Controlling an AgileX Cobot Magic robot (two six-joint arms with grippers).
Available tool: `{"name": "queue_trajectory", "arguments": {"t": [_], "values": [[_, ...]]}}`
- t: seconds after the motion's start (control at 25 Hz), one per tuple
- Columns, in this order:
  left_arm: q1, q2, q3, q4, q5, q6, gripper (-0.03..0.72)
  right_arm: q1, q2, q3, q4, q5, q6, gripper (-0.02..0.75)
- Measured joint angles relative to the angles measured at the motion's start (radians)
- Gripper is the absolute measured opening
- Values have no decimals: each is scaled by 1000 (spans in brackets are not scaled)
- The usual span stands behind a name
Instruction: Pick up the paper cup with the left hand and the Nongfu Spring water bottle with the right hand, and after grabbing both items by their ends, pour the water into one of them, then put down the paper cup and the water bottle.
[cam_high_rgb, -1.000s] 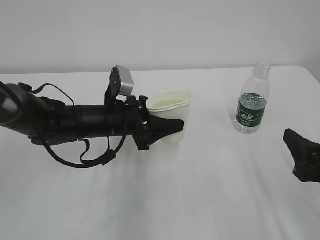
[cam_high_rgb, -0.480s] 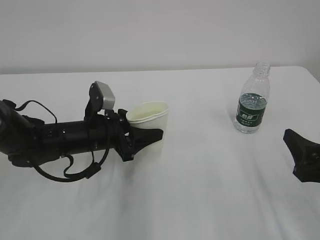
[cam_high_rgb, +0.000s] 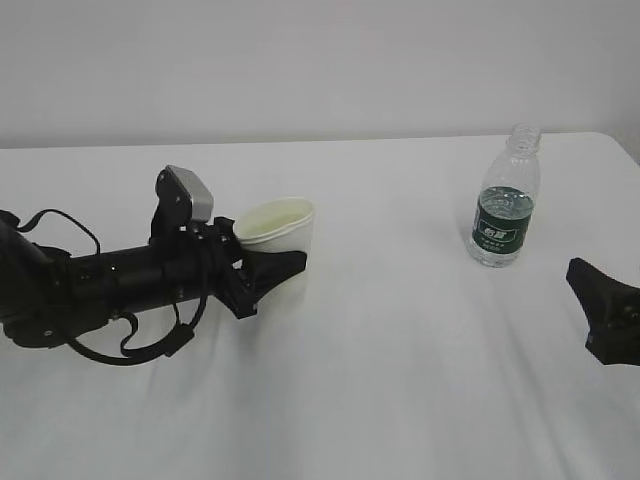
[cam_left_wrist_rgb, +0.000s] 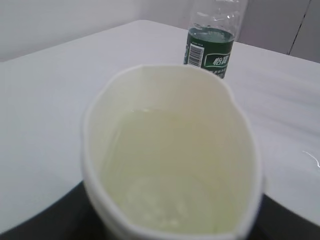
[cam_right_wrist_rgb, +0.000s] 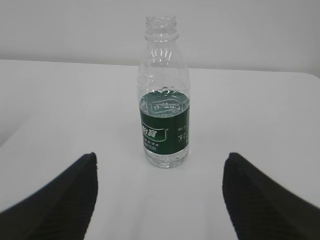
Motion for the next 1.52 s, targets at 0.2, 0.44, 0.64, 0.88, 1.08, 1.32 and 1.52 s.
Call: {"name": "queue_trajectory", "arguments": {"t": [0.2, 0.44, 0.64, 0.88, 1.08, 1.32, 1.52], "values": [[12, -17, 35, -59, 0, 46, 412, 0, 0, 0, 0, 0, -11, 591], [70, -67, 130, -139, 0, 128, 411, 0, 0, 0, -2, 0, -13, 591], [99, -139, 178, -265, 2, 174, 411, 0, 0, 0, -2, 0, -15, 590], [99, -188, 200, -364, 0, 205, 405, 0, 0, 0, -2, 0, -15, 590], [99, -196, 229, -482, 0, 228, 404, 0, 0, 0, -2, 0, -15, 590], [99, -202, 281, -624, 2, 299, 404, 0, 0, 0, -2, 0, -17, 590], [99, -217, 302, -732, 2, 343, 403, 0, 0, 0, -2, 0, -17, 590]]}}
